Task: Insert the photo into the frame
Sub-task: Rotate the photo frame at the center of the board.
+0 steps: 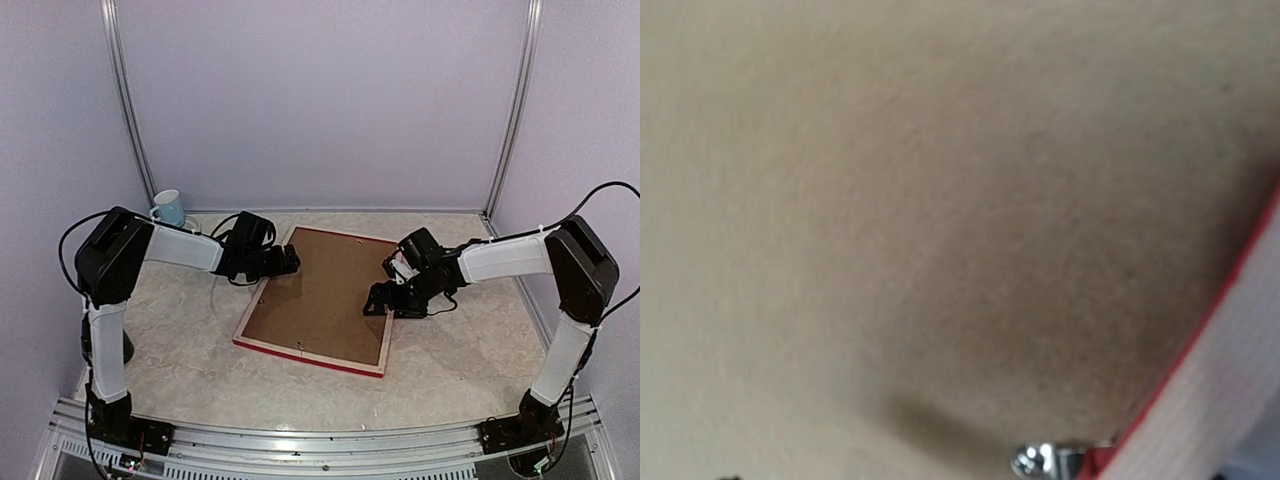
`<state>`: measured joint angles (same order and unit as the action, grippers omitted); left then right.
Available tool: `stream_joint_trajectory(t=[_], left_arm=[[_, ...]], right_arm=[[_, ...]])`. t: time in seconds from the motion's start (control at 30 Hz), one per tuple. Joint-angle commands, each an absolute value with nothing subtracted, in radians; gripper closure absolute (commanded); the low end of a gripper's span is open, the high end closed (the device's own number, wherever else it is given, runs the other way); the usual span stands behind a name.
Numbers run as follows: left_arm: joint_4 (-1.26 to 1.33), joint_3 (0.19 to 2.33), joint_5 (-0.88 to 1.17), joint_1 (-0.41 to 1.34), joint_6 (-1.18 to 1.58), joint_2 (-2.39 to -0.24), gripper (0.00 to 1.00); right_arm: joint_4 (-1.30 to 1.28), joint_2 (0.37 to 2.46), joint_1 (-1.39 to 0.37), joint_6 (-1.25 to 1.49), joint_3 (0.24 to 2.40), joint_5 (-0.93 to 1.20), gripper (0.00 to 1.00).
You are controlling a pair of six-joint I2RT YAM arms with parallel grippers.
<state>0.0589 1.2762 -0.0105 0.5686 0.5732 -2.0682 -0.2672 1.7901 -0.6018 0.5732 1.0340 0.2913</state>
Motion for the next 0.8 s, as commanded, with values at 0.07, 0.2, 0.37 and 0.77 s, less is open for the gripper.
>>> stream_joint_trajectory(t=[0.07,0.2,0.37,0.77], left_arm=[[0.114,1.377,0.108,0.581,0.541,-2.136,0.01],[0.123,1.423,0.147,0.58,0.534,-2.166,0.01],[0.135,1.471,0.191,0.581,0.54,-2.209,0.01],[0.108,1.455,0.044,0.537,0.535,-2.148,0.01]], right_arm=[[-0.29,1.745,-0.662,0.577,1.013,0.363,0.05],[-0.299,1.73,-0.685,0.575,1.009,0.375,0.06],[-0.325,1.702,-0.707,0.568,1.006,0.385,0.06],[-0.499,1.578,-0.666,0.462,1.027,0.274,0.05]])
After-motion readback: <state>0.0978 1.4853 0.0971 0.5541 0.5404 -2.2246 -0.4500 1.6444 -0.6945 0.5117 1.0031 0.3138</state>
